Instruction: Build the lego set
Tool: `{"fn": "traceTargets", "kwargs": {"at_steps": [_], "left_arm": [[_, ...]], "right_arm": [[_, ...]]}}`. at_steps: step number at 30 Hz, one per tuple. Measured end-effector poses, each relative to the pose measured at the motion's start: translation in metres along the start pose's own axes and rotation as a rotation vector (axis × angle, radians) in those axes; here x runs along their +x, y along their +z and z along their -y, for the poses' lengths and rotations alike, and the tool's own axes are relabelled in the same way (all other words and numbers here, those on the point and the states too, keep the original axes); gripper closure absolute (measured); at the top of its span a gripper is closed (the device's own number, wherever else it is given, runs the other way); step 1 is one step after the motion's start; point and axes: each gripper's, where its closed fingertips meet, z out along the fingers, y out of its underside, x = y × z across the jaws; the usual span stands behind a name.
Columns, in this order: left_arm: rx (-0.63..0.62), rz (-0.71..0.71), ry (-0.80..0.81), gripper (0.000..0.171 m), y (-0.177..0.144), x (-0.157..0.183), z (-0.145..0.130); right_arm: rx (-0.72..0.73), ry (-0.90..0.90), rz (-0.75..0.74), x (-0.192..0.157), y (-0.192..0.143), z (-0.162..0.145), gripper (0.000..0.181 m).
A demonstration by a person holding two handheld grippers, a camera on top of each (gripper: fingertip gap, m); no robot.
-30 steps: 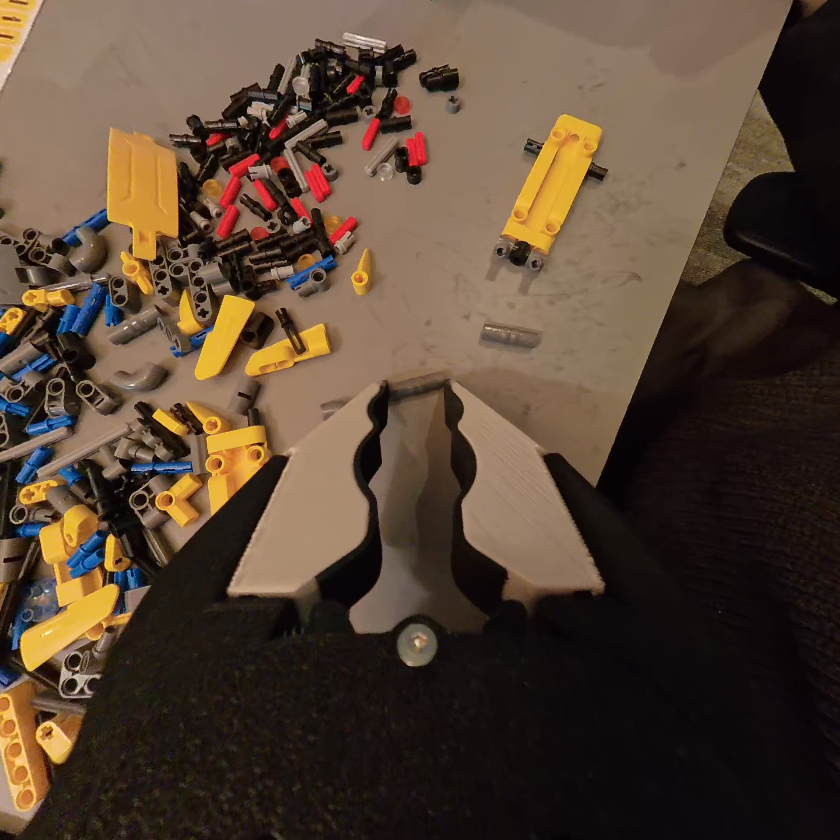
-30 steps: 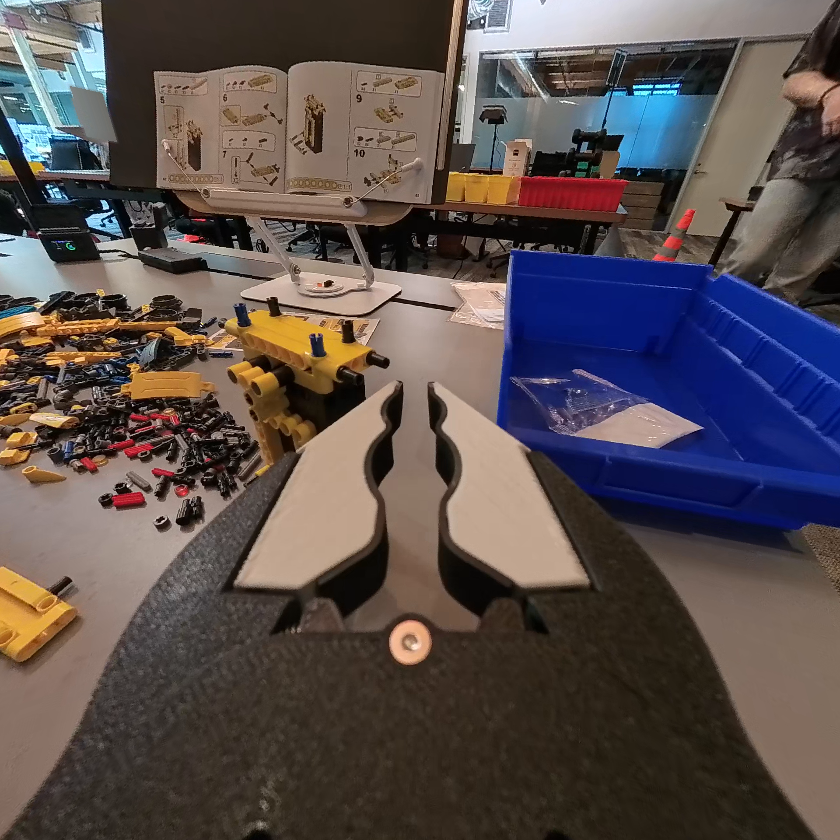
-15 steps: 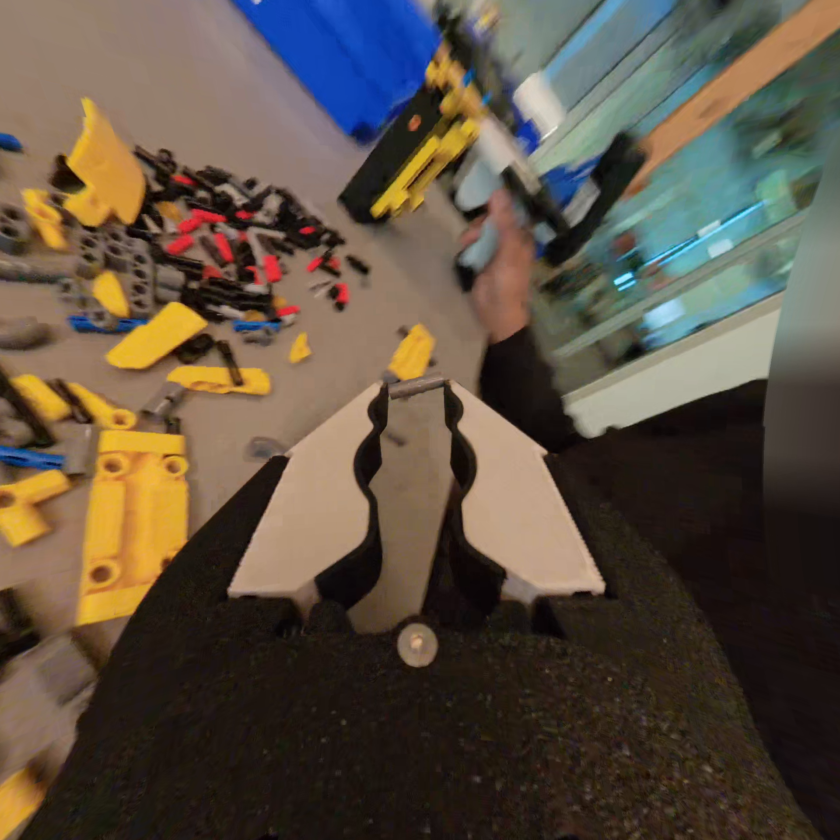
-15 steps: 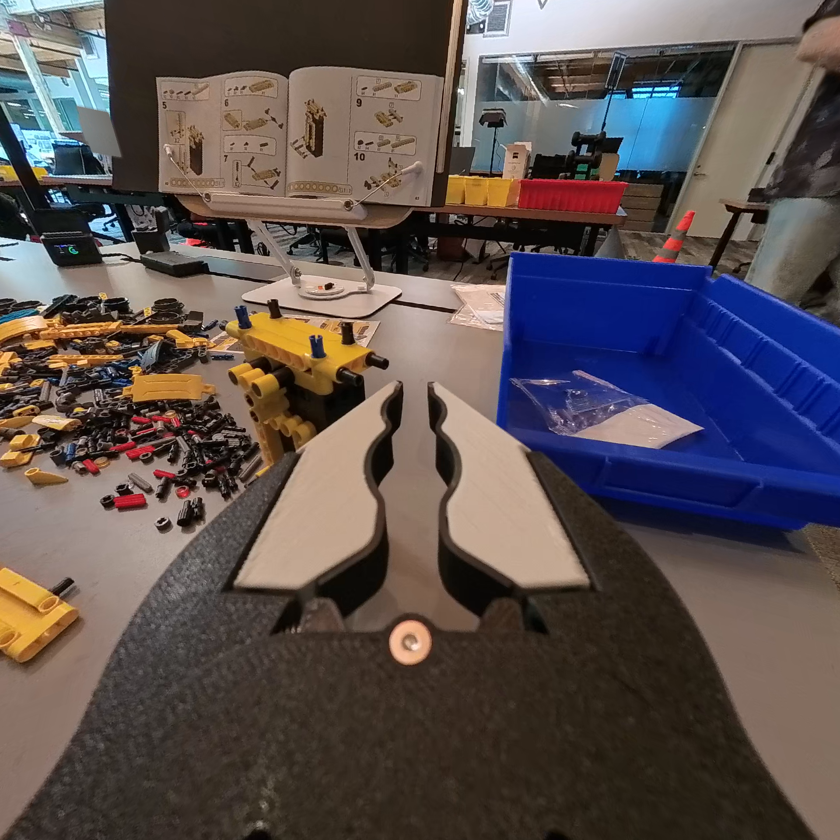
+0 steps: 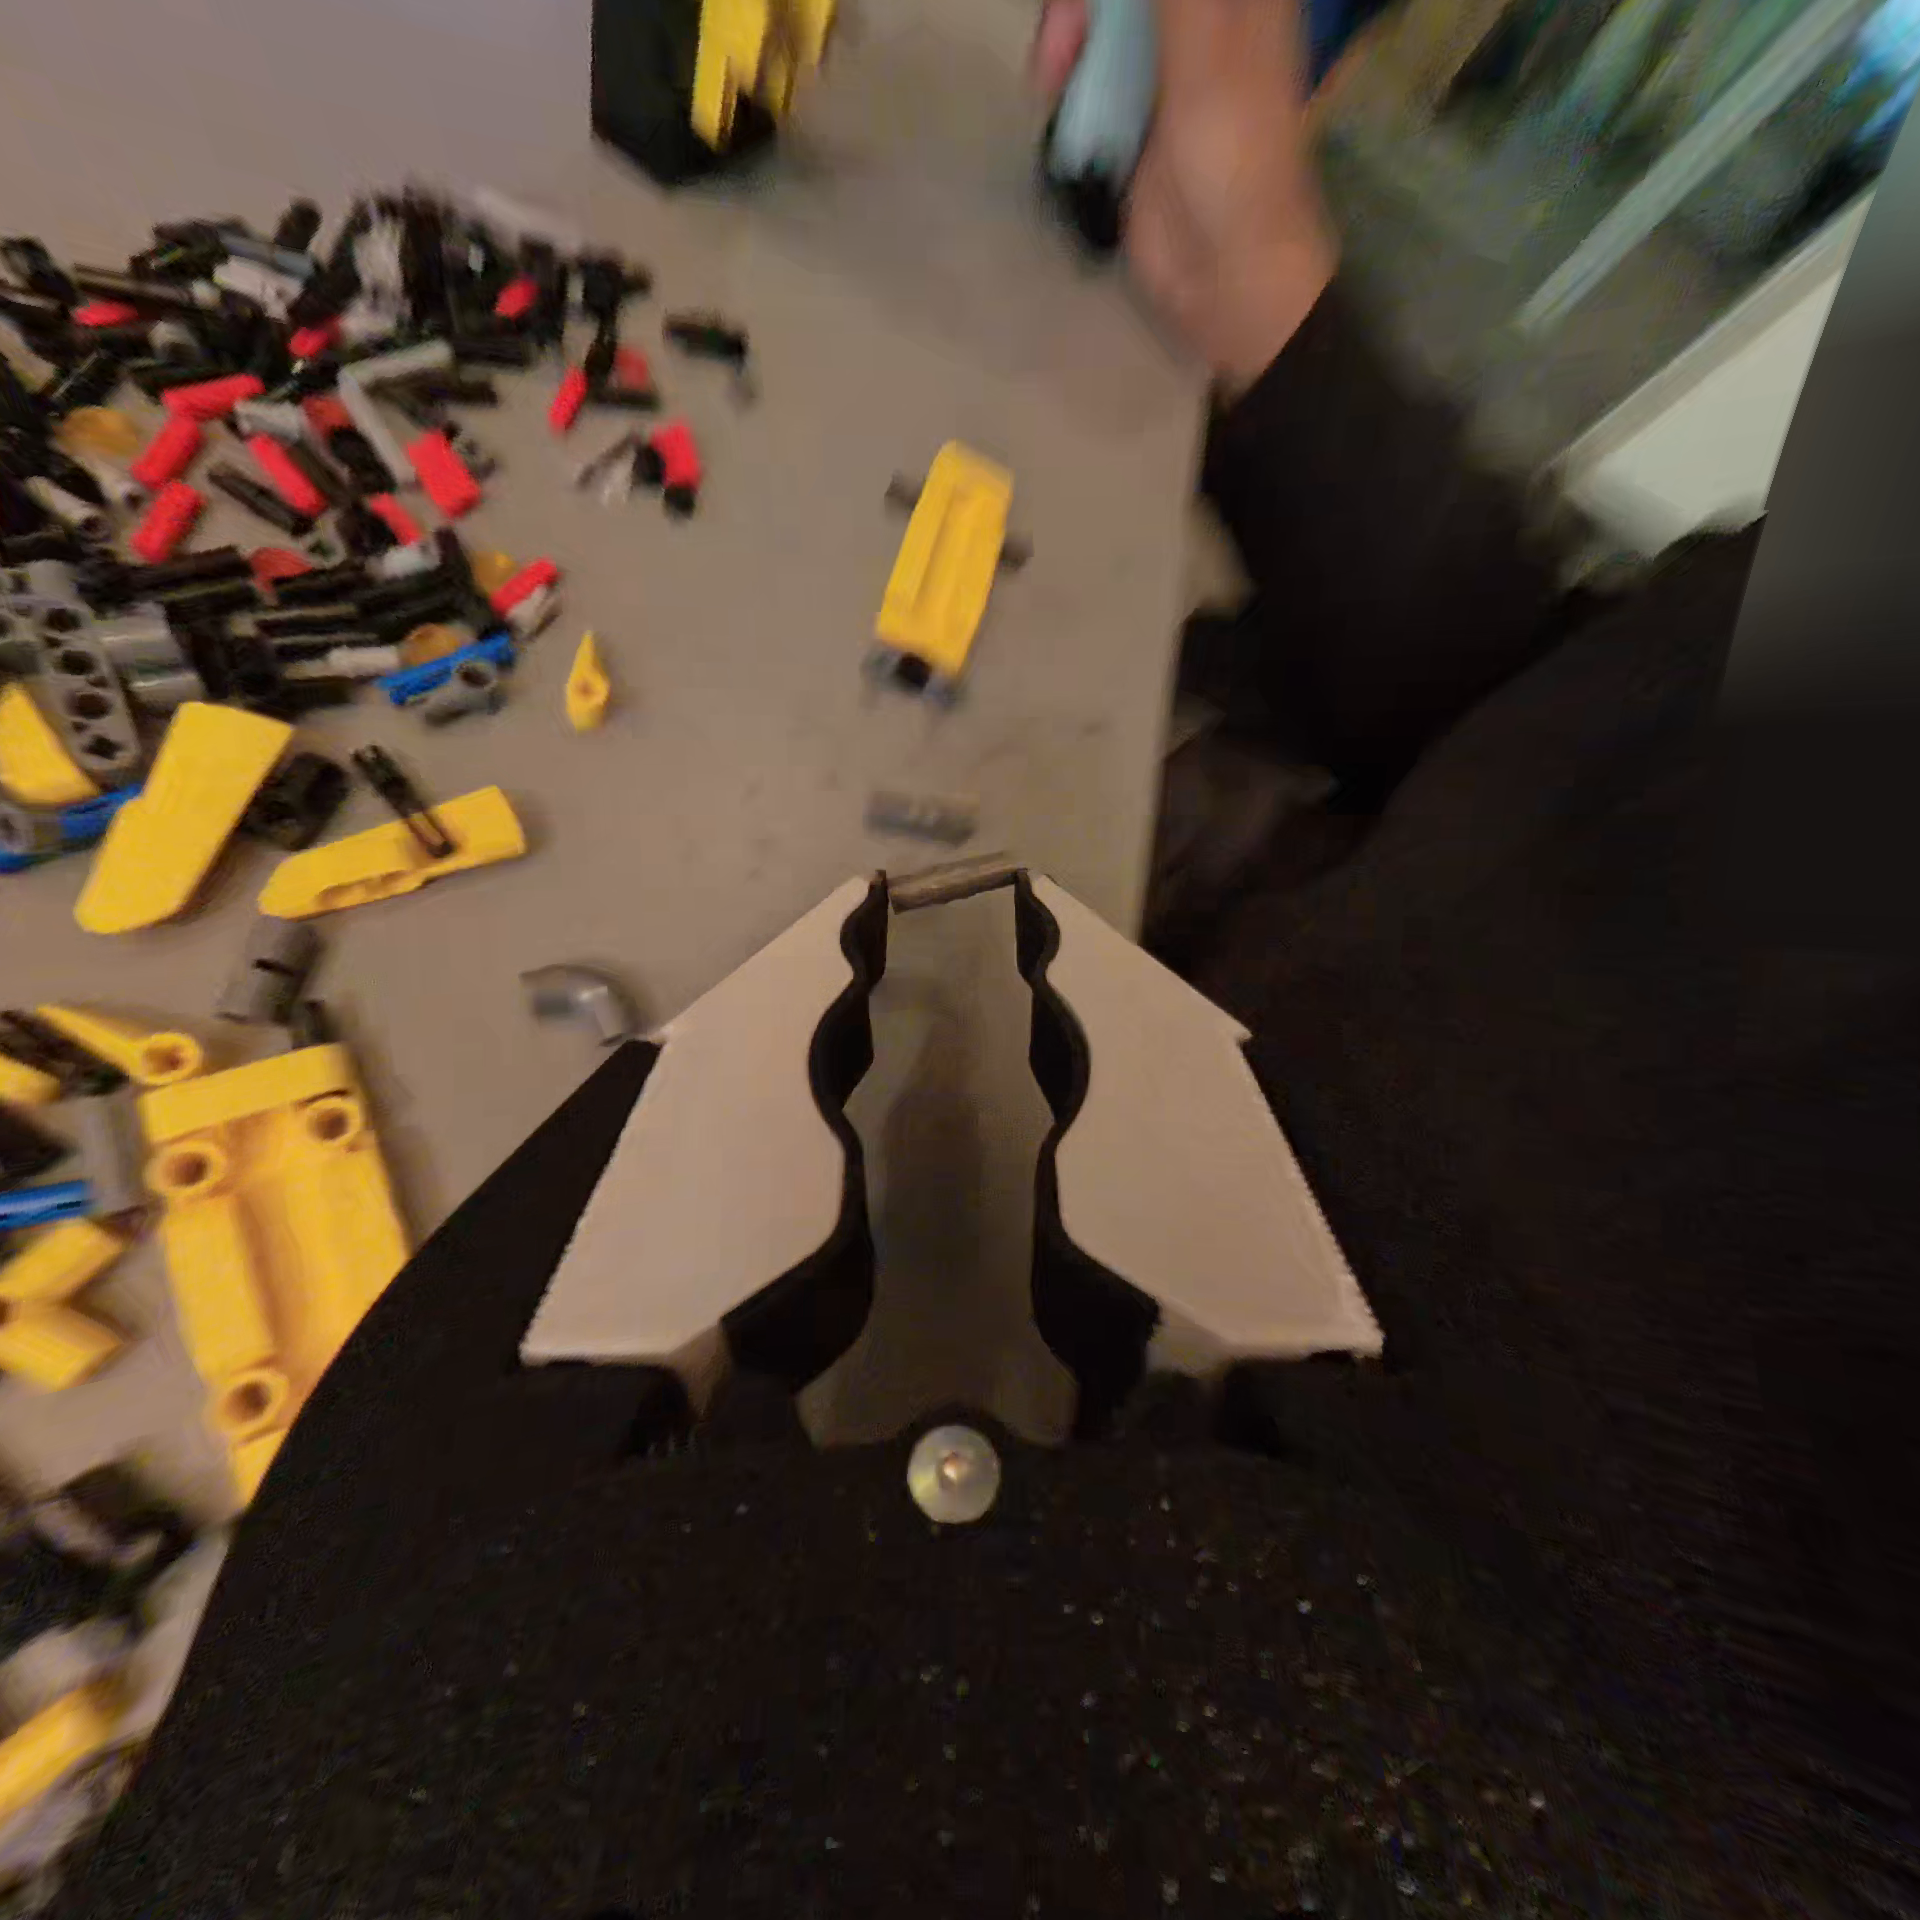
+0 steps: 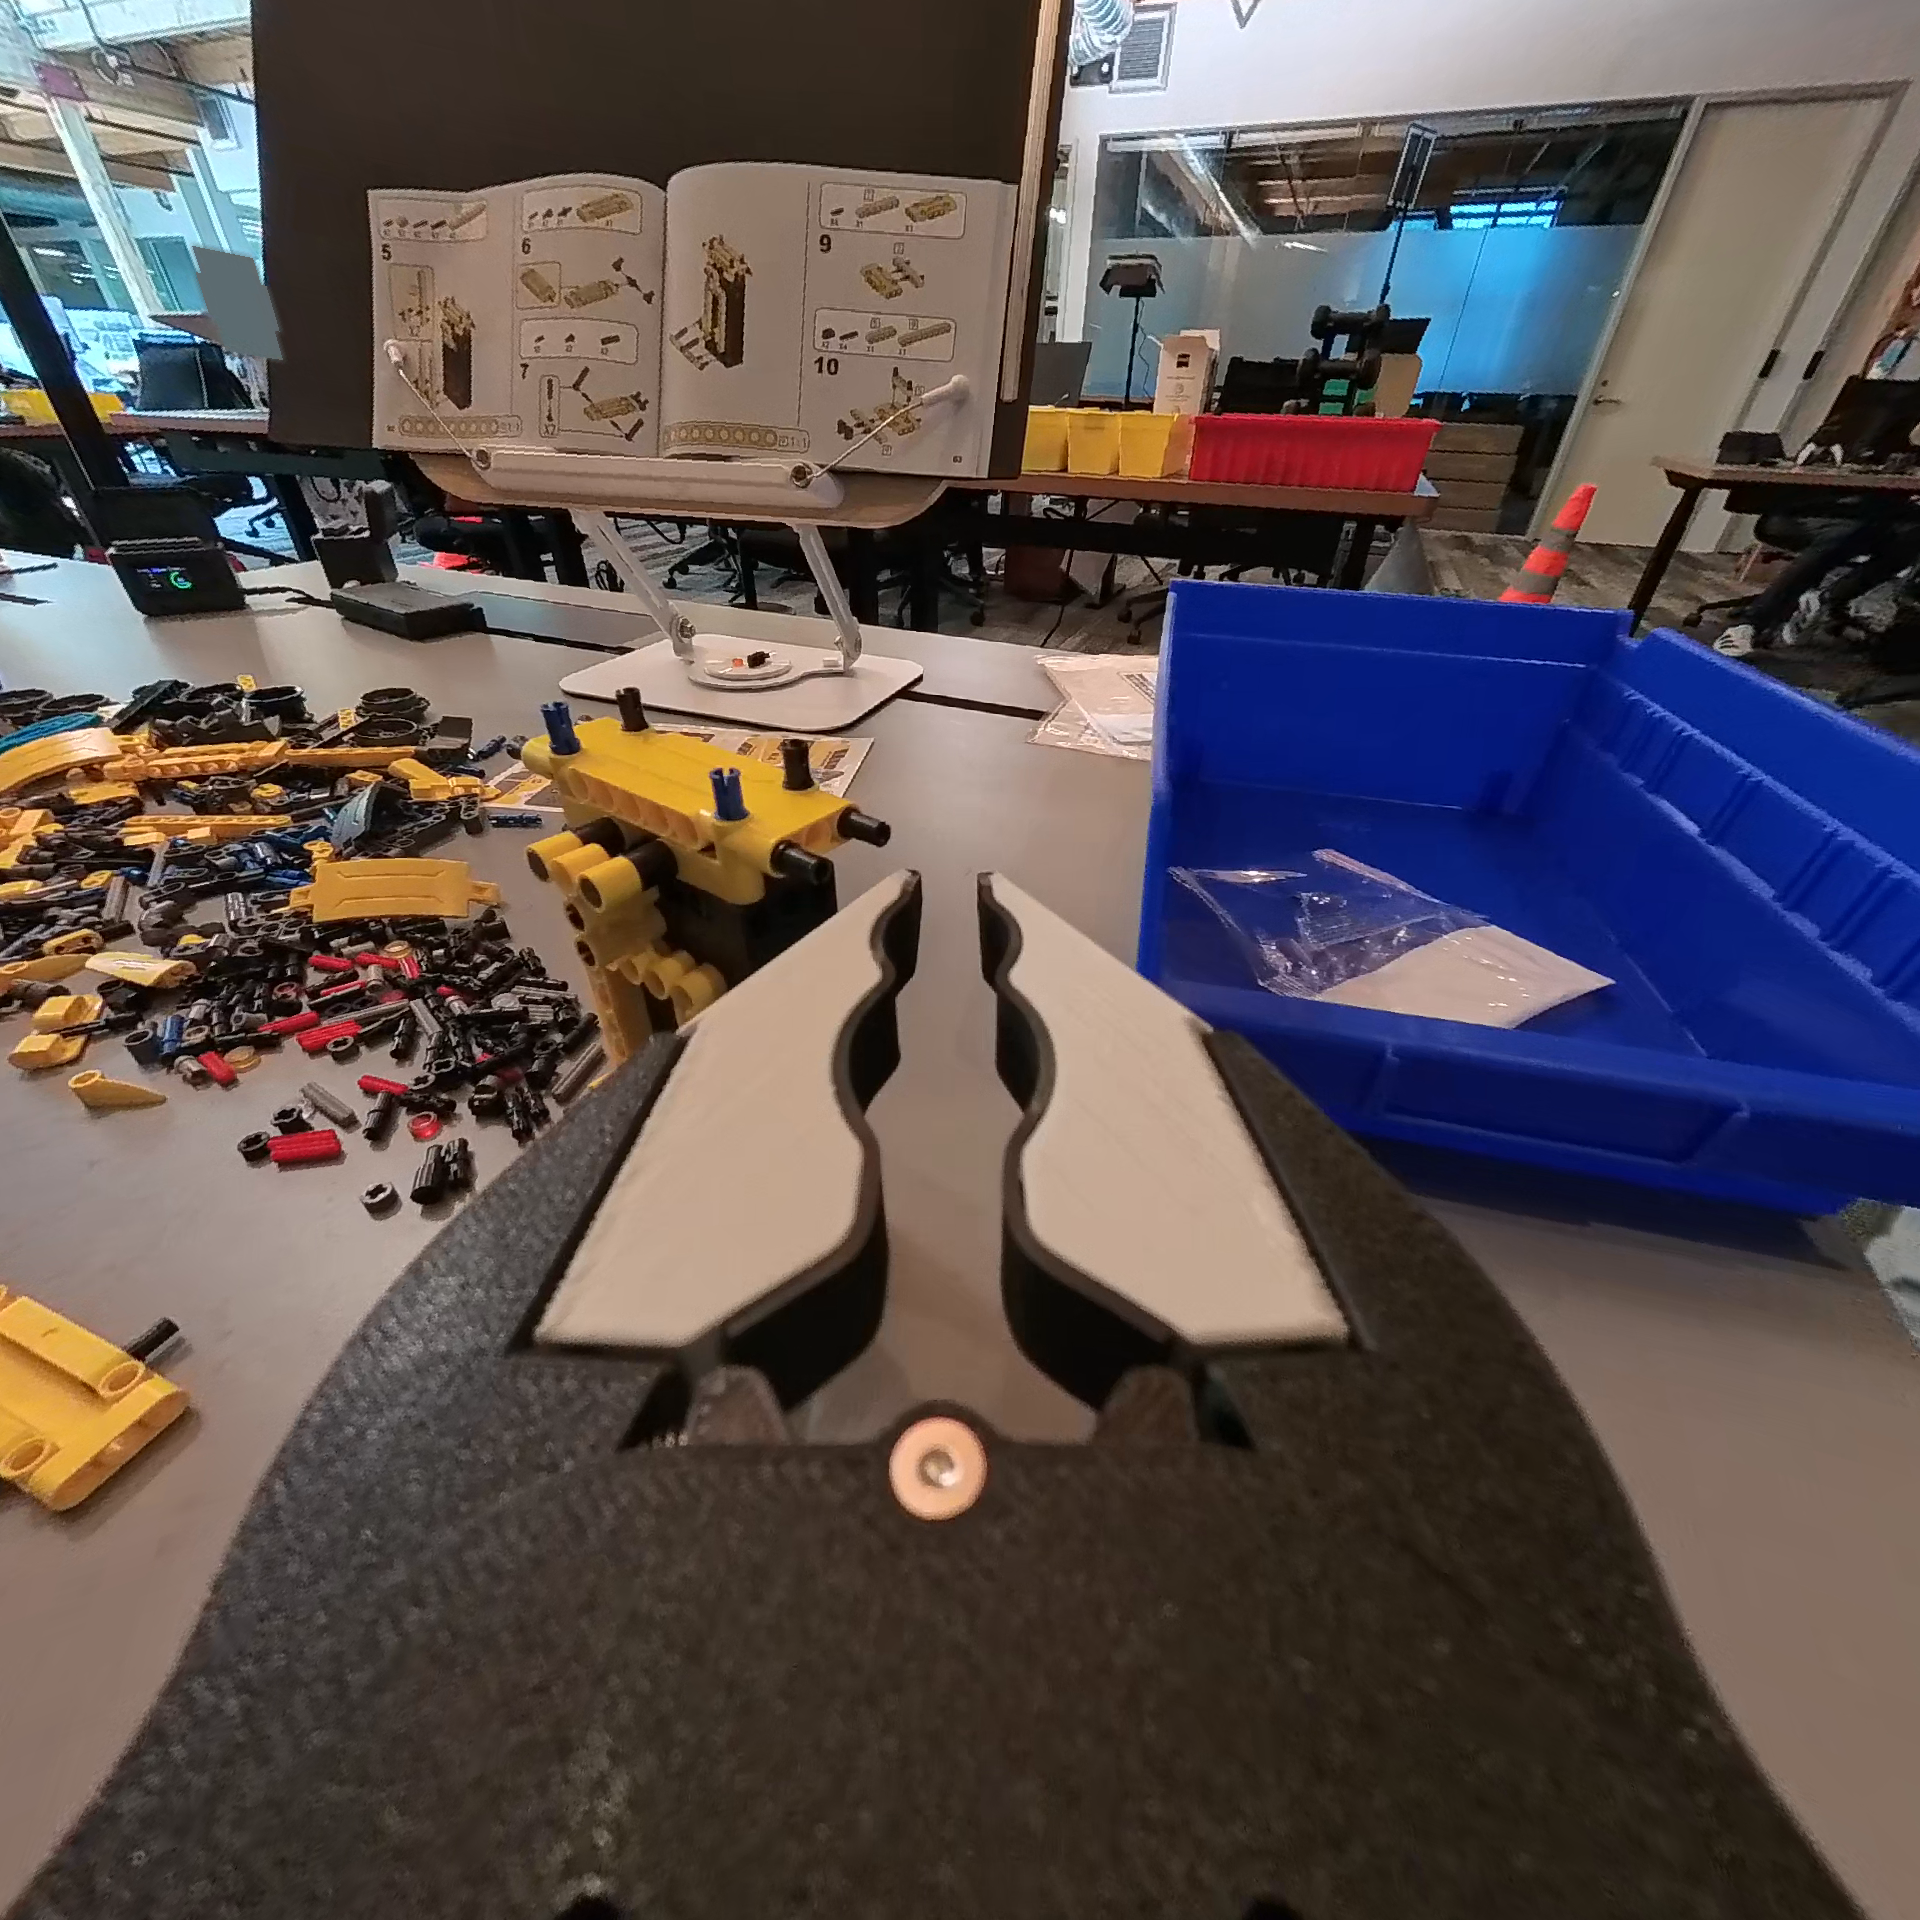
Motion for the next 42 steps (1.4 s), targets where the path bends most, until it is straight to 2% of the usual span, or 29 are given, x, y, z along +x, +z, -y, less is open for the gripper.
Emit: {"fn": "traceTargets", "kwargs": {"at_steps": [2,4,7,17,20,23,27,30,32,34,36,37,39,42], "left_arm": [[-0.123,0.142,0.167,0.148,0.008,-0.011,-0.015],[-0.093,0.169,0.245,0.148,0.009,-0.008,-0.007],[-0.111,0.114,0.239,0.148,0.012,-0.006,-0.007],[-0.137,0.147,0.3,0.147,0.018,-0.012,-0.009],[-0.13,0.154,0.289,0.14,0.016,-0.014,-0.008],[-0.081,0.134,0.267,0.138,0.011,-0.014,-0.001],[0.059,0.137,0.217,0.136,-0.008,-0.023,0.022],[0.167,0.265,0.187,0.125,-0.028,-0.049,0.046],[0.209,0.417,0.174,0.124,-0.043,-0.073,0.057],[0.231,0.511,0.16,0.124,-0.055,-0.088,0.061],[0.307,0.554,0.146,0.129,-0.064,-0.093,0.067],[0.342,0.558,0.136,0.144,-0.067,-0.092,0.068],[0.376,0.584,0.132,0.157,-0.076,-0.09,0.068],[0.346,0.643,0.109,0.158,-0.093,-0.092,0.066]], "right_arm": [[-0.001,-0.001,0.0,0.0,0.0,0.0,0.171],[0.0,-0.002,-0.001,0.0,0.0,0.0,0.171],[-0.001,-0.001,0.0,0.0,0.0,0.0,0.171],[-0.003,-0.002,0.001,0.0,0.0,0.0,0.171],[-0.003,-0.002,0.001,0.0,0.0,0.0,0.171],[-0.002,-0.003,-0.001,0.0,0.0,0.0,0.171],[0.0,-0.006,-0.007,0.001,0.0,0.0,0.17],[0.011,-0.015,-0.025,0.003,-0.001,0.002,0.17],[0.012,-0.021,-0.037,0.006,-0.002,0.002,0.17],[-0.013,-0.032,-0.074,0.011,-0.002,-0.001,0.17],[-0.065,-0.034,-0.131,0.019,-0.003,-0.008,0.17],[-0.078,-0.039,-0.141,0.02,-0.003,-0.01,0.17],[-0.095,-0.046,-0.155,0.021,-0.002,-0.013,0.17],[-0.117,-0.049,-0.167,0.023,0.0,-0.016,0.17]]}}
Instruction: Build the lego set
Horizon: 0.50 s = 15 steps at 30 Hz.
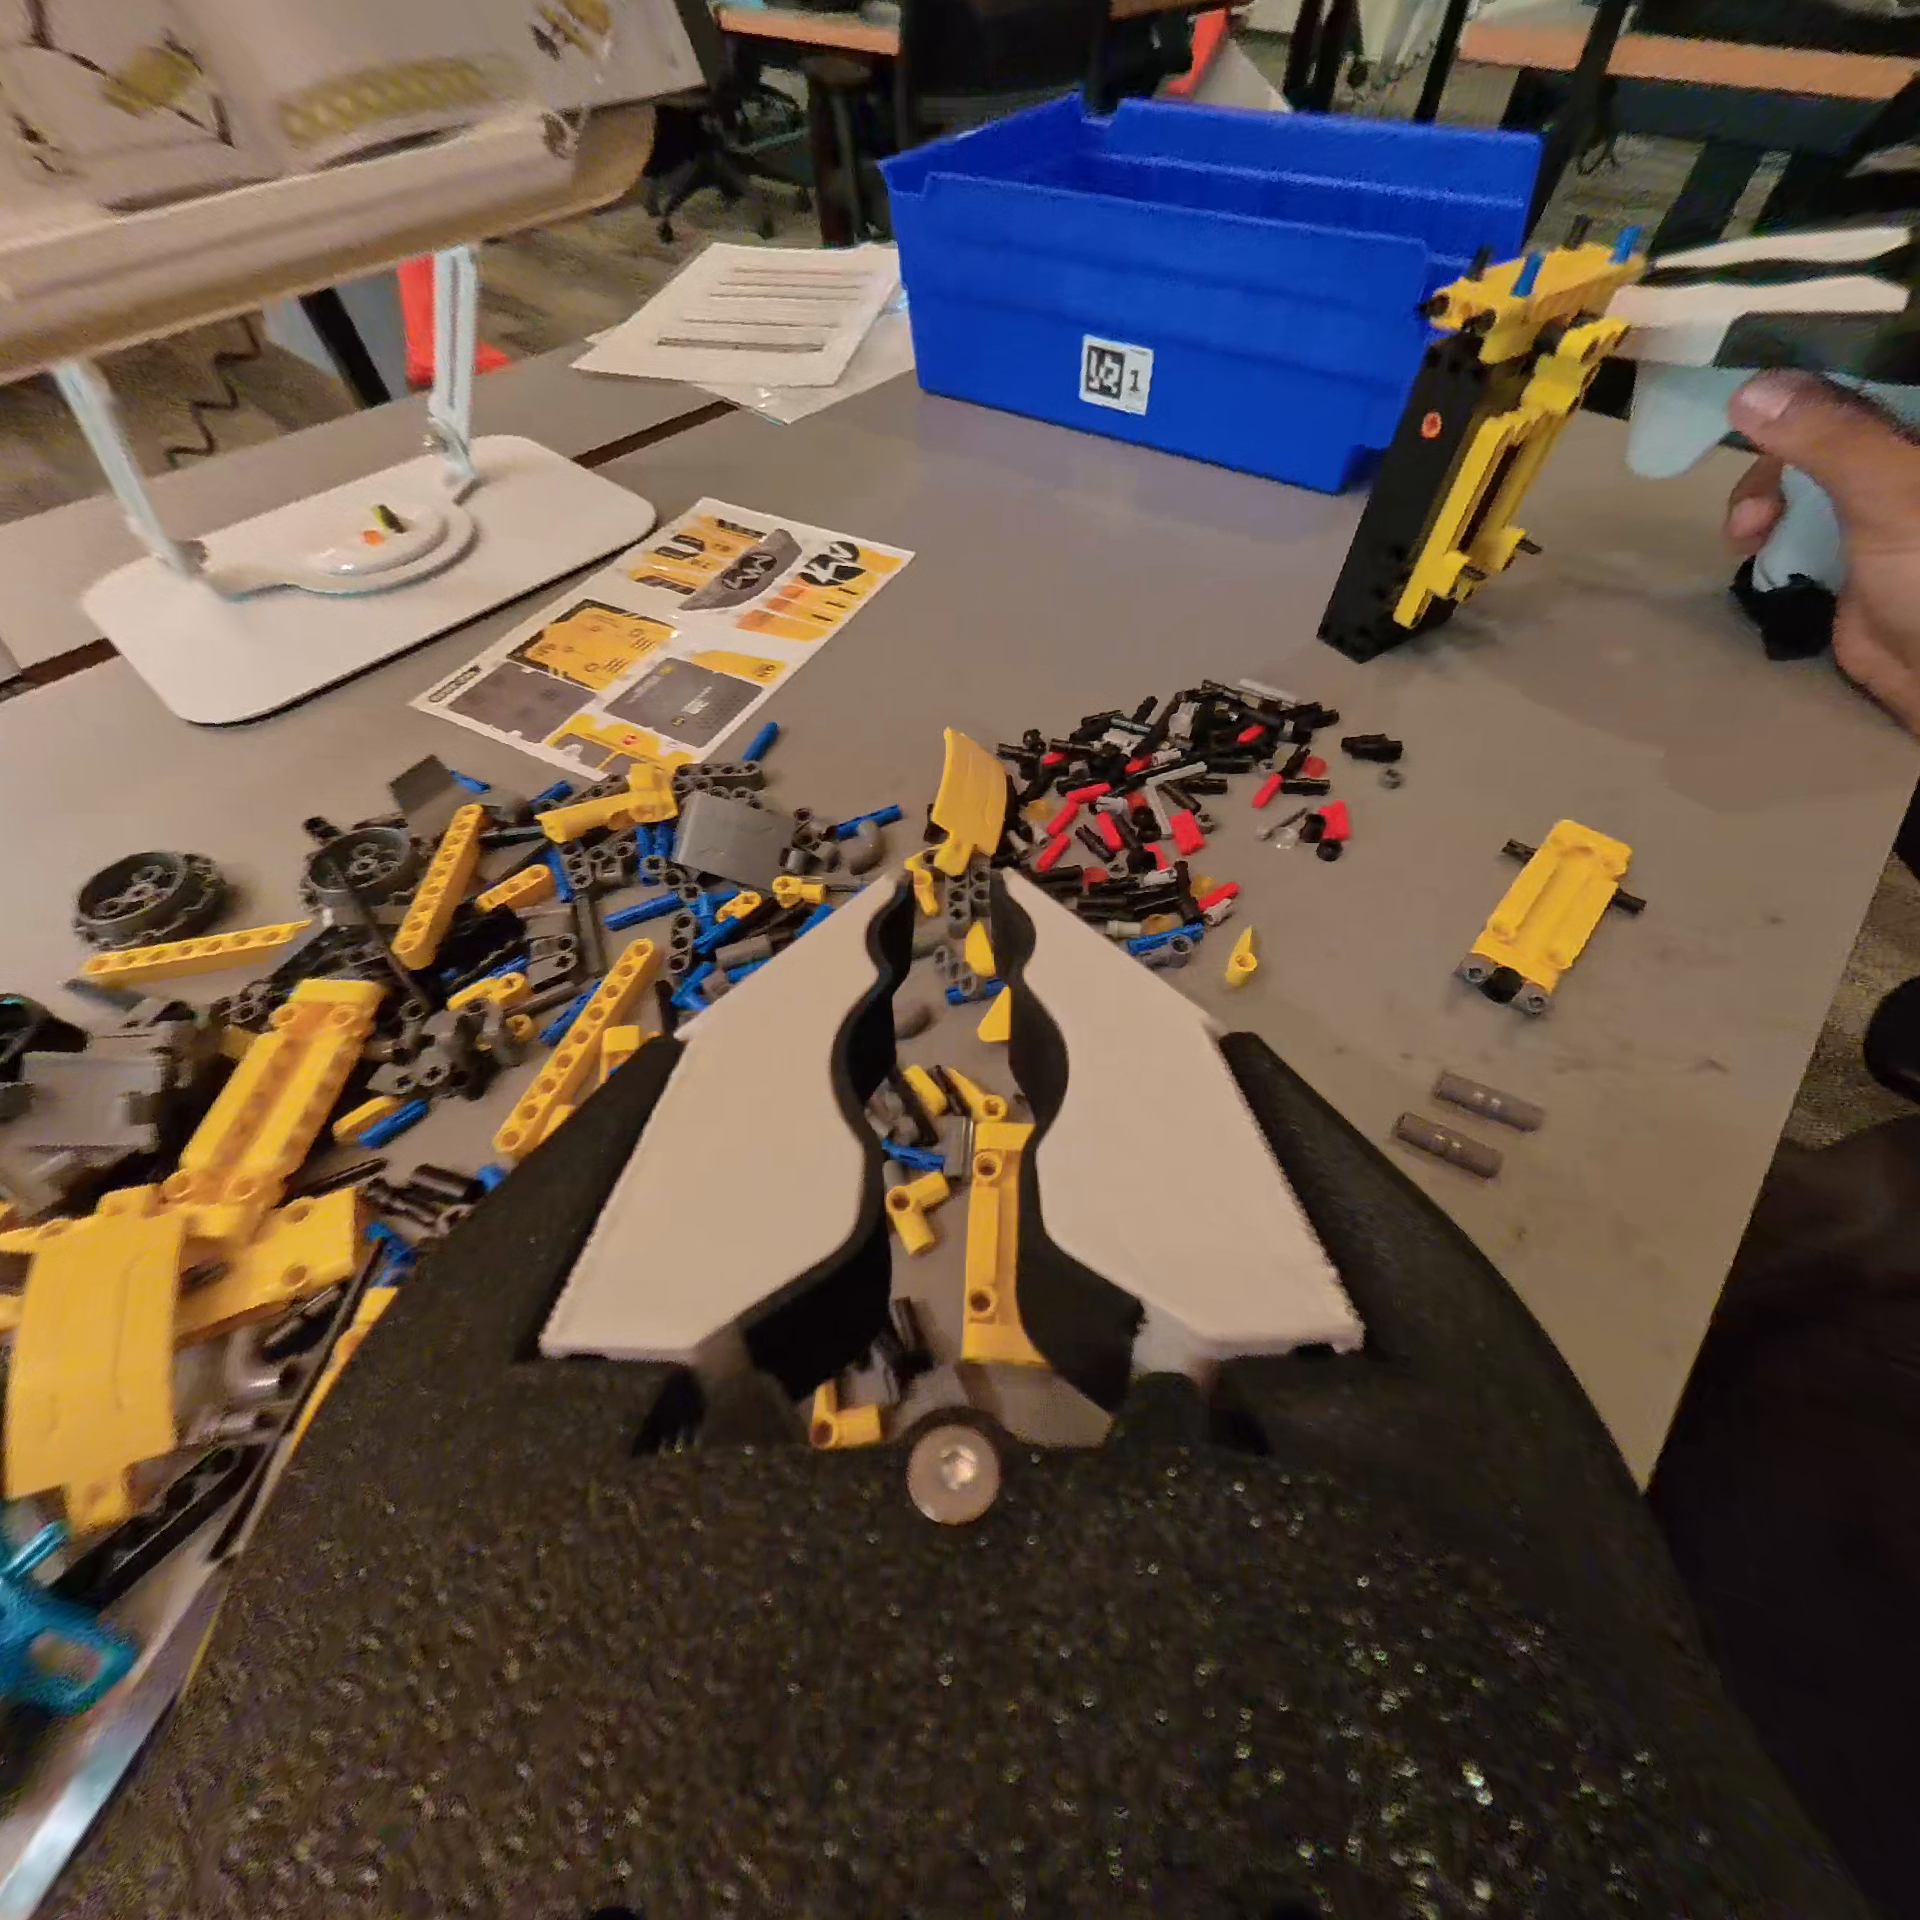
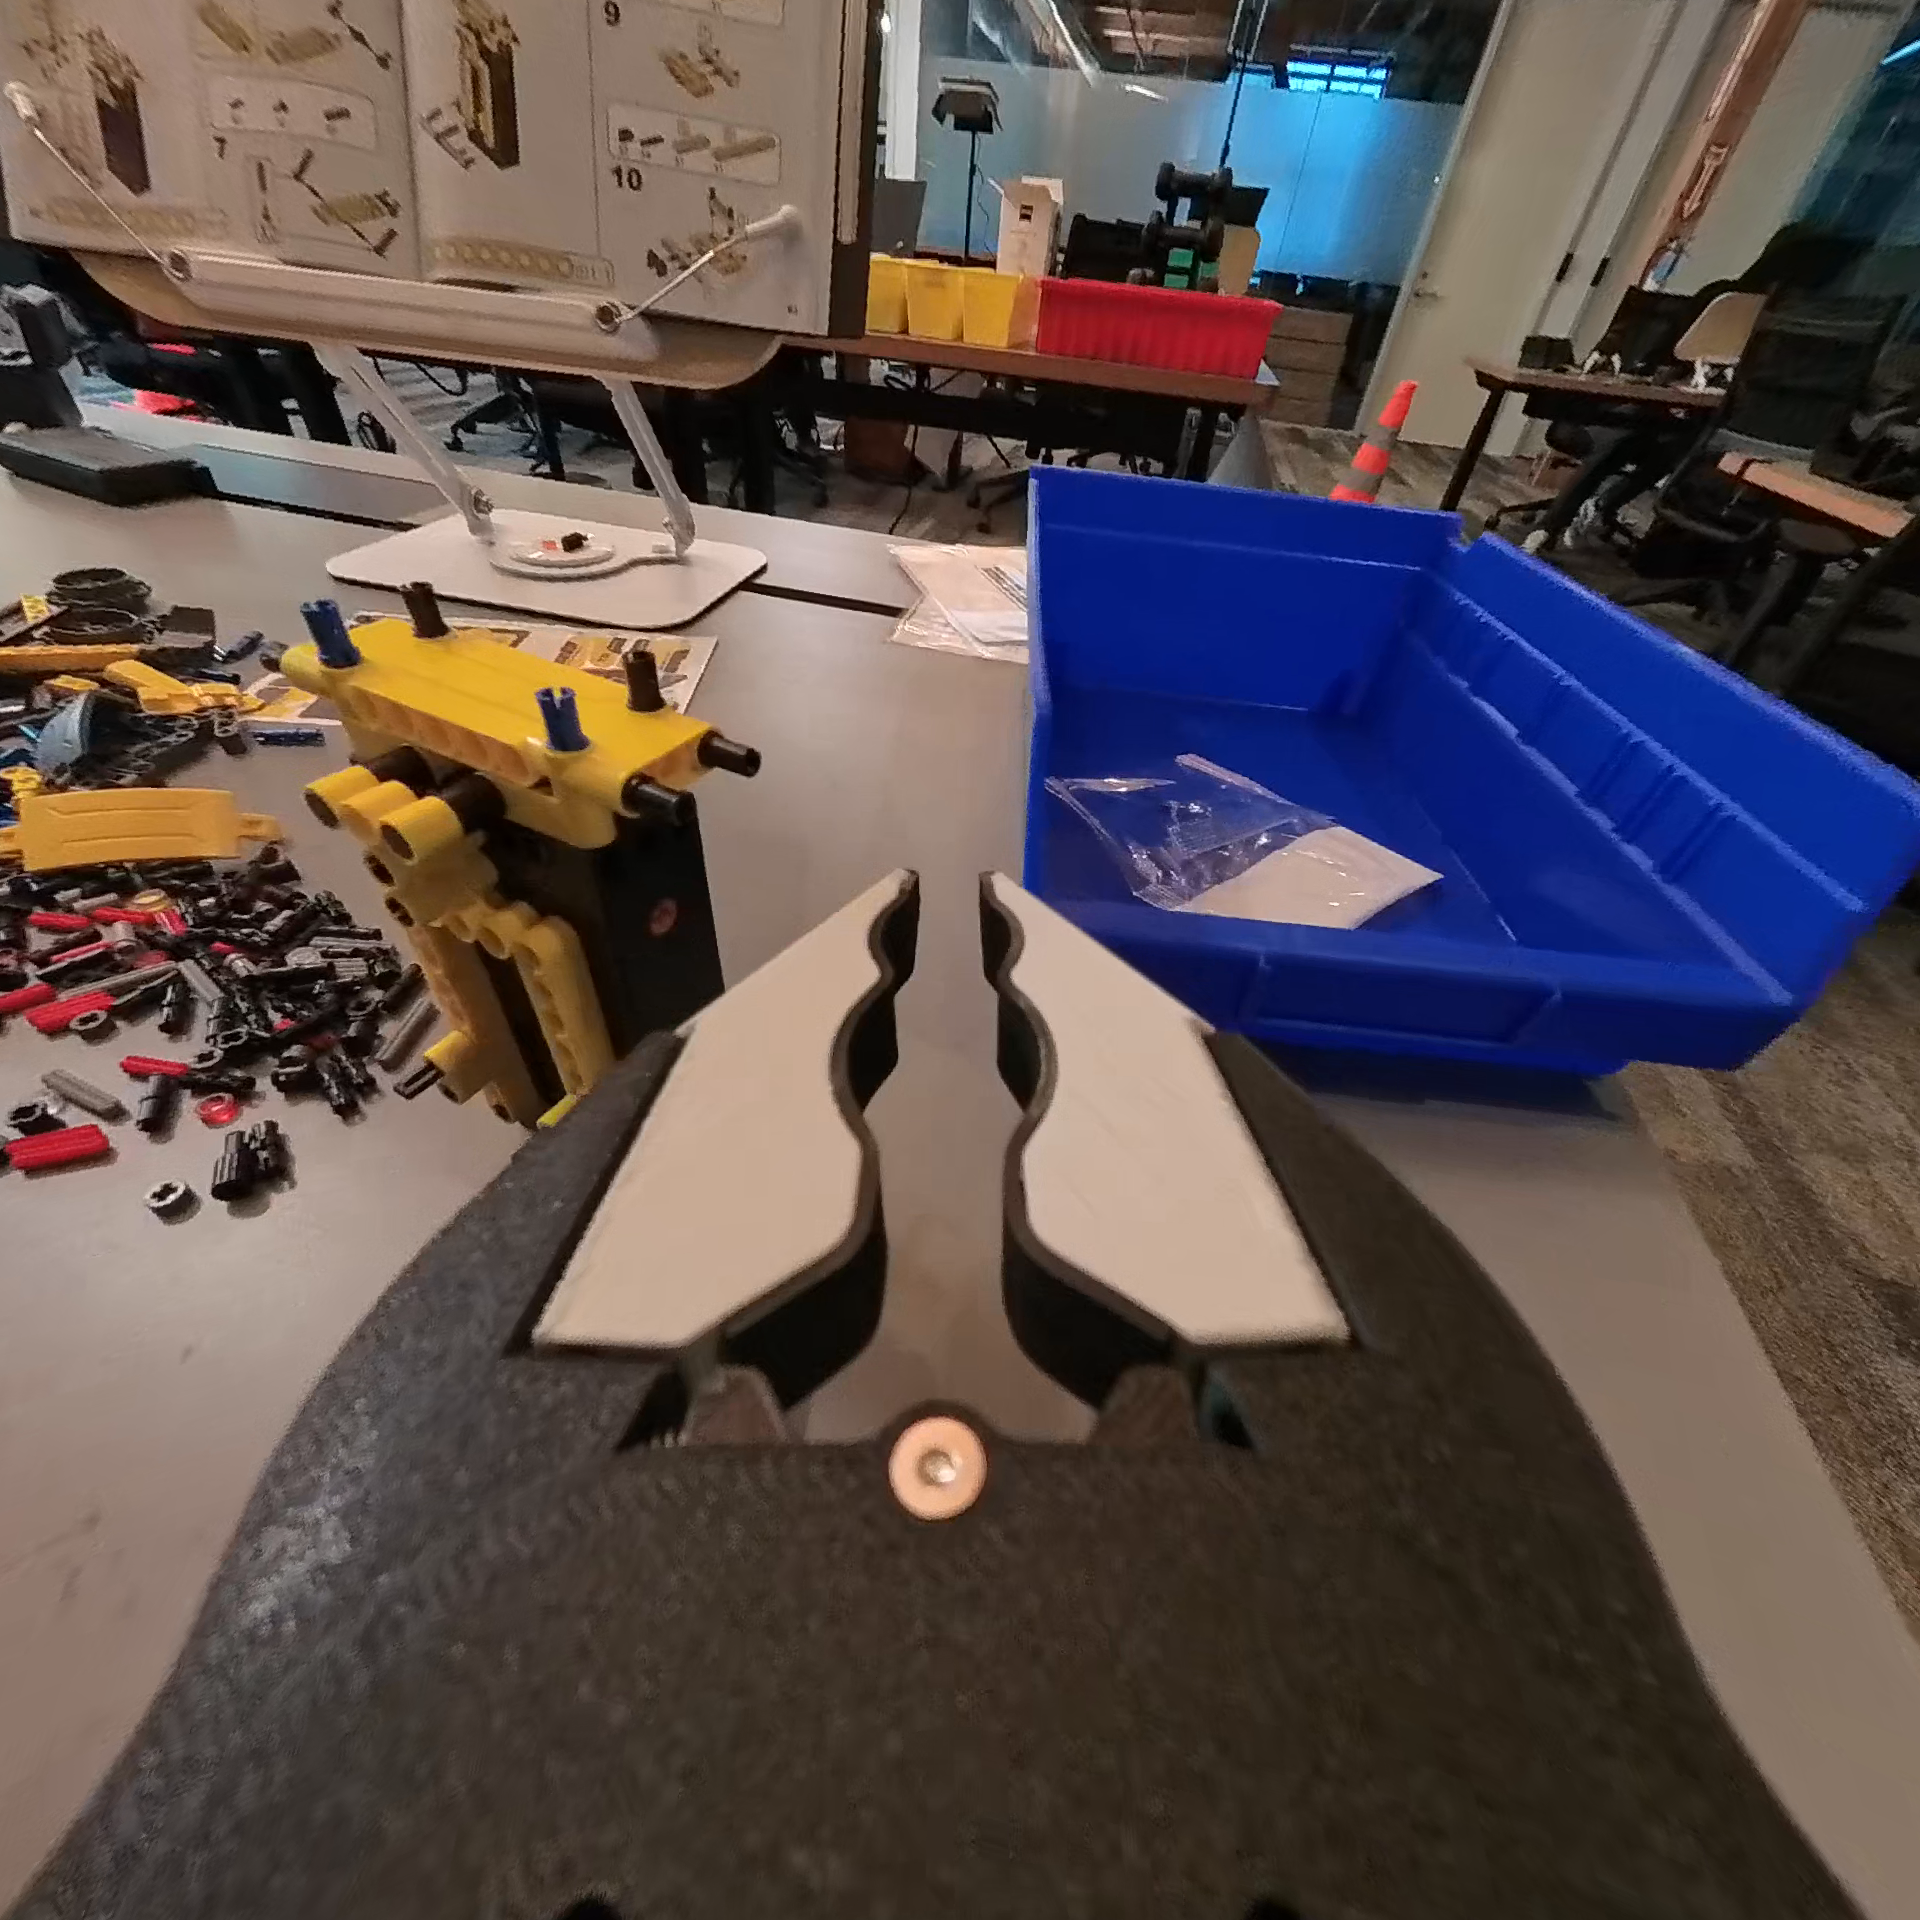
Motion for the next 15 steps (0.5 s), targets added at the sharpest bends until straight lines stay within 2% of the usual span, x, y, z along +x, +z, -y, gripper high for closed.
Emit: {"fn": "traceTargets", "kwargs": {"at_steps": [4,6,11,15], "left_arm": [[0.092,0.051,-0.046,0.162,-0.019,-0.022,0.017],[0.099,0.108,-0.054,0.171,-0.021,-0.039,0.01],[0.074,0.072,-0.104,0.171,-0.013,-0.047,-0.009],[-0.003,0.122,-0.037,0.171,0.001,-0.049,-0.027]], "right_arm": [[-0.024,0.004,0.011,-0.001,0.003,-0.004,0.17],[-0.031,0.008,0.022,-0.002,0.004,-0.005,0.17],[-0.052,0.019,0.043,-0.004,0.007,-0.008,0.17],[-0.06,0.022,0.048,-0.004,0.008,-0.009,0.17]]}}
